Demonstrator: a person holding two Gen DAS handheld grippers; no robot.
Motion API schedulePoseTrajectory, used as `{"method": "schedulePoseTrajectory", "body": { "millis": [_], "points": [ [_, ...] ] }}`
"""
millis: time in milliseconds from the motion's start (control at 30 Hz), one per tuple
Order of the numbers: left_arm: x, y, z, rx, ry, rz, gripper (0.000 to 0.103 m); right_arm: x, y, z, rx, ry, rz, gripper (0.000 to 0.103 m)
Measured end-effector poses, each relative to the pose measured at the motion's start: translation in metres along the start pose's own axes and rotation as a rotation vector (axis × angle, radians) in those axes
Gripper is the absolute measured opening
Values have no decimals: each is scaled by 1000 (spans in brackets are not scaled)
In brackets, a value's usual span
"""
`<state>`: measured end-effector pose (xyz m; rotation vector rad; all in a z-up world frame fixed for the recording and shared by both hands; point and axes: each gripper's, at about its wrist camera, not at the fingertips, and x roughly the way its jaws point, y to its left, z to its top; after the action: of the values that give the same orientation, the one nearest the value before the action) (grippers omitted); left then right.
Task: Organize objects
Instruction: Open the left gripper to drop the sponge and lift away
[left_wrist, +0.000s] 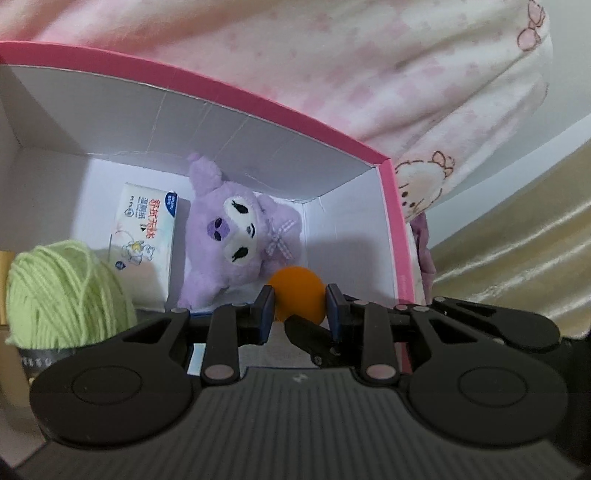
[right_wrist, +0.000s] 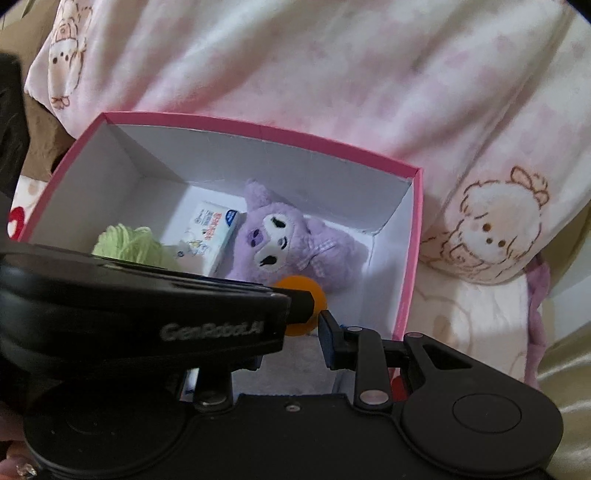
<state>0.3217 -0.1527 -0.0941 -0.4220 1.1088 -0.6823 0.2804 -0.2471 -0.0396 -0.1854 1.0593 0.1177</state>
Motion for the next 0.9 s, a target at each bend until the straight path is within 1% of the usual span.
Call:
{"method": "schedulePoseTrajectory", "body": {
  "millis": [33, 67, 133, 200, 233, 267, 333, 367, 433, 500, 567, 667, 800, 900],
  "points": [
    [1, -2, 1, 6, -2, 7, 27, 2, 1, 0, -5, -11, -10, 37],
    [3, -5, 2, 19, -2, 19, 27, 3, 0, 1, -3, -18, -14, 37],
    [5, -9, 4, 24, 4, 45, 27, 3, -7, -1, 30, -28, 13, 36],
    [0, -12, 4, 30, -1, 57, 34, -3, -16, -6, 72, -55, 39, 37],
    [-4, -13, 4, 33, 1, 70, 42, -7, -20, -9, 83, -71, 43, 37],
    [-8, -14, 4, 37, 1, 89, 48, -12, -23, -13, 93, -94, 51, 37],
    [-20, -18, 3, 57, -8, 131, 53, -22, -28, -22, 121, -134, 81, 38],
    [-26, -21, 2, 66, -14, 149, 60, -27, -30, -27, 139, -151, 95, 38],
    [-40, -26, -4, 92, -29, 187, 69, -37, -31, -37, 164, -183, 124, 38],
    [-55, -33, -13, 135, -43, 232, 74, -45, -29, -46, 173, -211, 137, 38],
    [-68, -37, -20, 164, -44, 279, 82, -54, -26, -55, 179, -236, 146, 39],
    [-91, -41, -32, 195, -61, 336, 87, -69, -26, -67, 197, -266, 180, 40],
    [-123, -43, -42, 203, -68, 355, 89, -92, -24, -76, 207, -298, 203, 41],
    [-146, -48, -50, 227, -71, 391, 90, -110, -21, -79, 204, -307, 199, 42]
  ]
}}
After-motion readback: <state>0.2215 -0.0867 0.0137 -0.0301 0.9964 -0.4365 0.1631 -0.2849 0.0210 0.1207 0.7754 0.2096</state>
